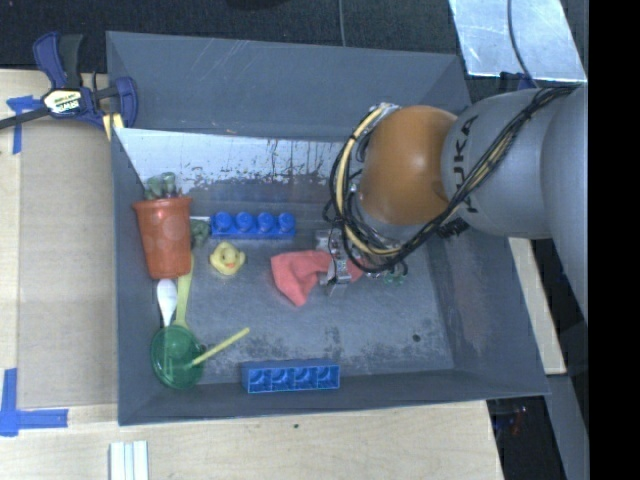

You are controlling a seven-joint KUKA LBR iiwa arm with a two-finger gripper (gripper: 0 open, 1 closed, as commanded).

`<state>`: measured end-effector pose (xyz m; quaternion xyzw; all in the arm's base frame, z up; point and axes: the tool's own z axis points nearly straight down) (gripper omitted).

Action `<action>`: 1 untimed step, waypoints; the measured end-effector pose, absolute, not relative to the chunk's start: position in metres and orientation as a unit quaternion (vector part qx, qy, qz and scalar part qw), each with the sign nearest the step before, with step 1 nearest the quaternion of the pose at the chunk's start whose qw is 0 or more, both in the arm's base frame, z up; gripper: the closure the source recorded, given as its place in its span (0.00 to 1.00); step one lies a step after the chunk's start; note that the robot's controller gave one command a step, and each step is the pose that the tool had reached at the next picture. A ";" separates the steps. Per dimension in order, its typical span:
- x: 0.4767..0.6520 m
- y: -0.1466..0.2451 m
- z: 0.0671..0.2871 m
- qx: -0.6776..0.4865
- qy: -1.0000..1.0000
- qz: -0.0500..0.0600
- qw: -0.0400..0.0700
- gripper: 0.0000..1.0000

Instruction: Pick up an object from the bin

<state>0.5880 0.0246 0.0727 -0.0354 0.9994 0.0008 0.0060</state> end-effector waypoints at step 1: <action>0.597 0.022 0.129 -0.052 0.999 0.001 0.002 1.00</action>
Offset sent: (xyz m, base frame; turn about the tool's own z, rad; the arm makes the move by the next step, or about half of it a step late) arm -0.0282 0.0174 0.1610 -0.0172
